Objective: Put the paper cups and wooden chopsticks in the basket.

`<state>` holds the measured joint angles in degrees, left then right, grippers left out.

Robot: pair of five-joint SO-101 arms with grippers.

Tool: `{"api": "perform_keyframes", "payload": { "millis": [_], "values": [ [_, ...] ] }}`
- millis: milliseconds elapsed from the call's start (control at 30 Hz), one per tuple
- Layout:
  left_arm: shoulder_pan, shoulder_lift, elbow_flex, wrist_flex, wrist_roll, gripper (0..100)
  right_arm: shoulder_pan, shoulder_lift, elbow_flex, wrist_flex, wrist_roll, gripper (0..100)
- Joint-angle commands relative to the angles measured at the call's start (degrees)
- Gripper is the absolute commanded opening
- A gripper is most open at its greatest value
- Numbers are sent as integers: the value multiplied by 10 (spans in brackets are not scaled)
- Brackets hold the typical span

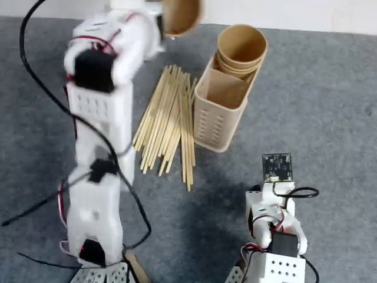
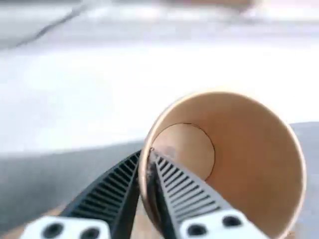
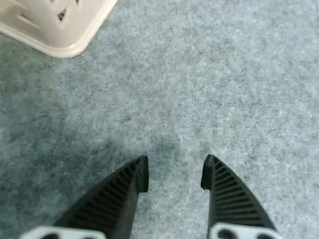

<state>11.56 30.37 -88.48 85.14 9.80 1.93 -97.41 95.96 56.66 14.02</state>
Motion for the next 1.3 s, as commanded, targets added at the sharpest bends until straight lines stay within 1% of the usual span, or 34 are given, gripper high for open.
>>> {"api": "perform_keyframes", "payload": {
  "millis": [0,167,333,433,533,700,833,933,1000,1133,1167,1267],
  "values": [
    [102,-65,70,-64,-49,6,-6,-6,7,1,-4,180],
    [134,-65,156,-158,-55,6,-6,-6,7,2,-4,180],
    [136,-65,249,-198,-55,13,-6,-6,7,2,-4,180],
    [130,-65,291,-197,-51,69,-6,-6,7,2,-4,180],
    [125,-69,313,-197,-30,136,-6,-6,7,2,-4,180],
    [105,-70,287,-199,-28,140,-6,-6,7,2,-4,180],
    [47,-71,218,-196,-26,140,-6,-6,7,2,-4,180],
    [3,-71,142,-171,-25,140,-6,-6,7,2,-4,180],
    [-3,-66,107,-144,-26,140,-7,-6,7,1,-4,180],
    [-7,-65,100,-126,-27,140,-22,-6,7,2,-4,180],
    [-17,-65,100,-125,-28,140,-22,-6,7,2,-4,180],
    [-105,-60,102,-128,-25,140,-22,-6,7,2,-4,180]
  ]
}}
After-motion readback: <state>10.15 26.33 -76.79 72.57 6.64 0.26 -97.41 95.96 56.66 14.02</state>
